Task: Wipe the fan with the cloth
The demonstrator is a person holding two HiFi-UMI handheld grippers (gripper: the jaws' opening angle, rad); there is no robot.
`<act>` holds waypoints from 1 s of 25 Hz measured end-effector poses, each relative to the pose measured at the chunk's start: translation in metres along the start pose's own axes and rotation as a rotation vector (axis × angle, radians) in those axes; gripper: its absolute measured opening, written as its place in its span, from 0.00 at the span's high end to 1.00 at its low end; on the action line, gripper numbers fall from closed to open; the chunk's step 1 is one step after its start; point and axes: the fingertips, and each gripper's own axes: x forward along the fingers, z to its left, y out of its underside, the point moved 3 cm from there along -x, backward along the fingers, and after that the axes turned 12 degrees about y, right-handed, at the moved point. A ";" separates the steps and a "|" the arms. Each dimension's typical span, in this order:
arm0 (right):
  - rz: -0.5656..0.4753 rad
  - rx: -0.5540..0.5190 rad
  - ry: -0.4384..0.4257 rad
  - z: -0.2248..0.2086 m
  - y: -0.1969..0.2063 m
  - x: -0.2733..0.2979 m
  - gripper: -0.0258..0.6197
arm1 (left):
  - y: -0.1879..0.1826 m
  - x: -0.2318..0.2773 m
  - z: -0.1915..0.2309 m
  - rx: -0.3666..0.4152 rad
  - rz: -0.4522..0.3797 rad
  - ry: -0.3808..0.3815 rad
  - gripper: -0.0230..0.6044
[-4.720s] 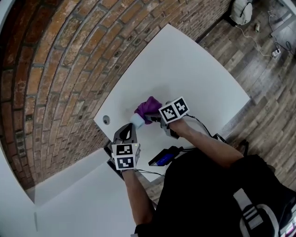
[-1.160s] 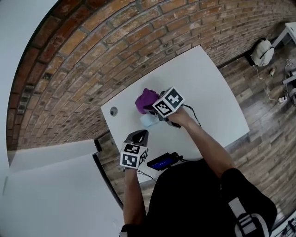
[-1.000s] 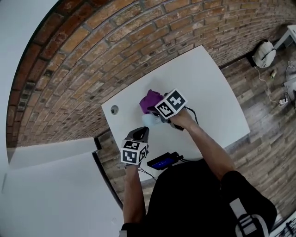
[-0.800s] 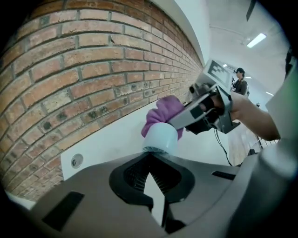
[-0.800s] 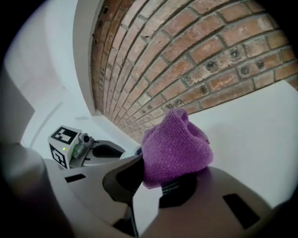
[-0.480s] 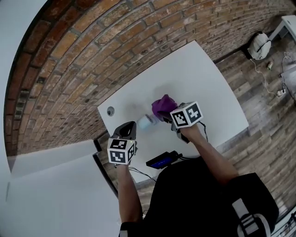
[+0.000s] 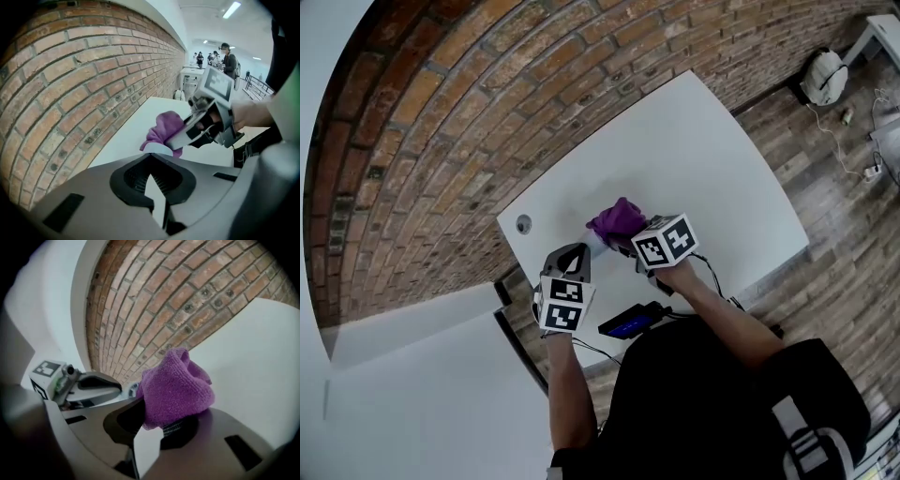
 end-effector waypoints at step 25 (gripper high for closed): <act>0.091 0.062 -0.009 -0.028 0.032 0.024 0.86 | 0.002 -0.002 -0.002 -0.035 -0.038 -0.026 0.96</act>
